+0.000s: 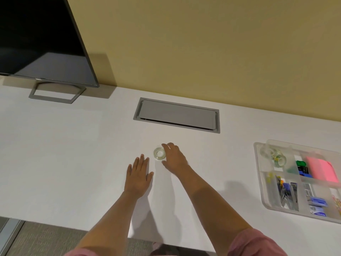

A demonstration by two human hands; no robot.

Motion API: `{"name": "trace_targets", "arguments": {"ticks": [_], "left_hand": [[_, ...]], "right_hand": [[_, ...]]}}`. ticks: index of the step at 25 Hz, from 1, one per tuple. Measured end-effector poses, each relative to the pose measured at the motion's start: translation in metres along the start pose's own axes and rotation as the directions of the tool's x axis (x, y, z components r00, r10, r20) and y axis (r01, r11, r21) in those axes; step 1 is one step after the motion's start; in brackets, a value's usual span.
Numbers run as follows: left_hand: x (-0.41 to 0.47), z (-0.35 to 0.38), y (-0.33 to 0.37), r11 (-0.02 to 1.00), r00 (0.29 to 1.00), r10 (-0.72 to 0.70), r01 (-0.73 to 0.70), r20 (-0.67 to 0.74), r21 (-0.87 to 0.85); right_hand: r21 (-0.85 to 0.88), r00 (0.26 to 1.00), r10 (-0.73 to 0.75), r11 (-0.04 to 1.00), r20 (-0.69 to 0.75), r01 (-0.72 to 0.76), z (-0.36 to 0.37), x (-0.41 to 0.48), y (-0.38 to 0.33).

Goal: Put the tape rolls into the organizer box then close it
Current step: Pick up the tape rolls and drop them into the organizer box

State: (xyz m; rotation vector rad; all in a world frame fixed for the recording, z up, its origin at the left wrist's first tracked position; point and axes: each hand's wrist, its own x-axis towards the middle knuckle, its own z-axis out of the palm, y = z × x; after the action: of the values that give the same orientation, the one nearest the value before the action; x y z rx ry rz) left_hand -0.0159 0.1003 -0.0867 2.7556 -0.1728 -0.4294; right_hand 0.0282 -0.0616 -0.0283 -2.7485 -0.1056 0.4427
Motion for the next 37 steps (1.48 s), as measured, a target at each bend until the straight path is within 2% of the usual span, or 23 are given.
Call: {"name": "trace_targets", "arguments": {"ticks": [12, 15, 20, 24, 28, 31, 37], "left_hand": [[0.011, -0.002, -0.013, 1.0, 1.0, 0.023, -0.022, -0.006, 0.016], [0.011, -0.004, -0.011, 1.0, 1.0, 0.017, -0.017, -0.001, 0.004], [0.011, -0.008, -0.002, 1.0, 1.0, -0.026, 0.026, 0.017, 0.018], [0.018, -0.012, 0.017, 0.997, 0.997, -0.063, 0.06, 0.051, 0.058], [0.026, -0.002, 0.056, 0.997, 0.997, 0.0, -0.006, 0.075, 0.078], [0.03, 0.013, 0.097, 0.996, 0.995, 0.047, -0.053, 0.083, 0.078], [0.031, 0.051, 0.195, 0.995, 0.994, 0.088, -0.09, 0.057, 0.037]], "right_hand": [[-0.039, 1.0, -0.015, 0.999, 0.016, 0.015, 0.011, 0.022, -0.006], [0.034, 1.0, 0.012, 0.999, -0.017, -0.011, 0.007, 0.023, -0.004], [0.186, 0.986, 0.07, 0.982, -0.154, -0.041, -0.017, 0.01, 0.02], [0.228, 0.953, 0.137, 0.971, -0.27, -0.075, -0.051, -0.011, 0.066], [0.269, 0.893, 0.267, 0.947, -0.362, -0.174, -0.089, -0.036, 0.132], [0.28, 0.839, 0.364, 0.923, -0.404, -0.266, -0.113, -0.058, 0.188], [0.322, 0.771, 0.451, 0.887, -0.448, -0.332, -0.14, -0.103, 0.288]]}}
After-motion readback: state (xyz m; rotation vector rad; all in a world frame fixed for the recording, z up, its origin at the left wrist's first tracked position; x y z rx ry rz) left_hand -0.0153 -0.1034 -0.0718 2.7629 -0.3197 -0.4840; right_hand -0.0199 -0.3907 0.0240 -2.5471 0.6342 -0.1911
